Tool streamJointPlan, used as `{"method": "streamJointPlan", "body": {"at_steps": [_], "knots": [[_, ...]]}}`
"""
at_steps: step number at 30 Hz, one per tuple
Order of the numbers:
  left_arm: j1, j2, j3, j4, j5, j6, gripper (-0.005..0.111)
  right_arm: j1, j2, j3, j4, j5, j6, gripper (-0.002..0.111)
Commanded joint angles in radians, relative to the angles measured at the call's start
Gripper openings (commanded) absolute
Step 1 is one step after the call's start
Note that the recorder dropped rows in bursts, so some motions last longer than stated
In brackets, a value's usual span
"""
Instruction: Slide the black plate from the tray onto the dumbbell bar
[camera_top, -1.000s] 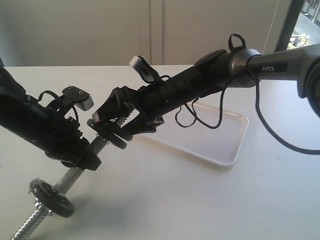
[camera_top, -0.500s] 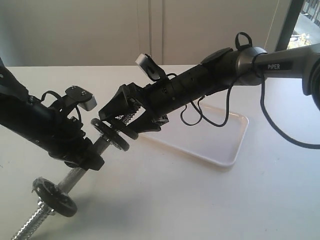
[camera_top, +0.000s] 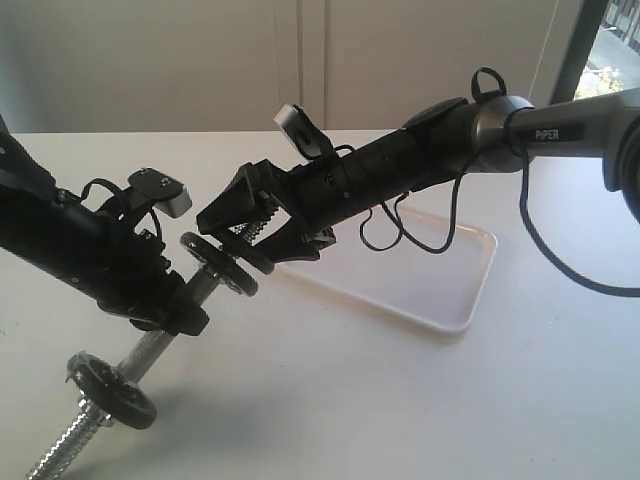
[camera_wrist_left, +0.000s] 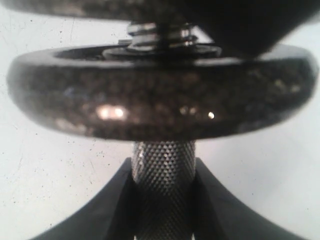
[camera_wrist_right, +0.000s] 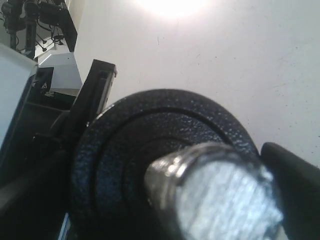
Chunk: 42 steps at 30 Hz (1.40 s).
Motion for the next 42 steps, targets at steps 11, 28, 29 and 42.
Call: {"method": "streamJointPlan", "body": {"at_steps": [11,28,29,42], "knots": [[0.001,-0.046,-0.026,-0.106,-0.003,-0.024,0.0,-0.004,-0.027,-0.011,0.092,0.07,-0.039,0.105],[0.001,-0.046,-0.026,-0.106,-0.02,-0.03,0.0,-0.014,-0.027,-0.011,-0.038,0.07,-0.029,0.105],[0.001,-0.046,-0.026,-0.106,-0.02,-0.03,0.0,-0.014,-0.027,-0.011,-0.043,0.07,-0.029,0.105],[0.002,-0.046,-0.026,-0.058,-0.068,-0.111,0.0,-0.064,-0.027,-0.011,-0.077,0.07,-0.029,0.105]]}}
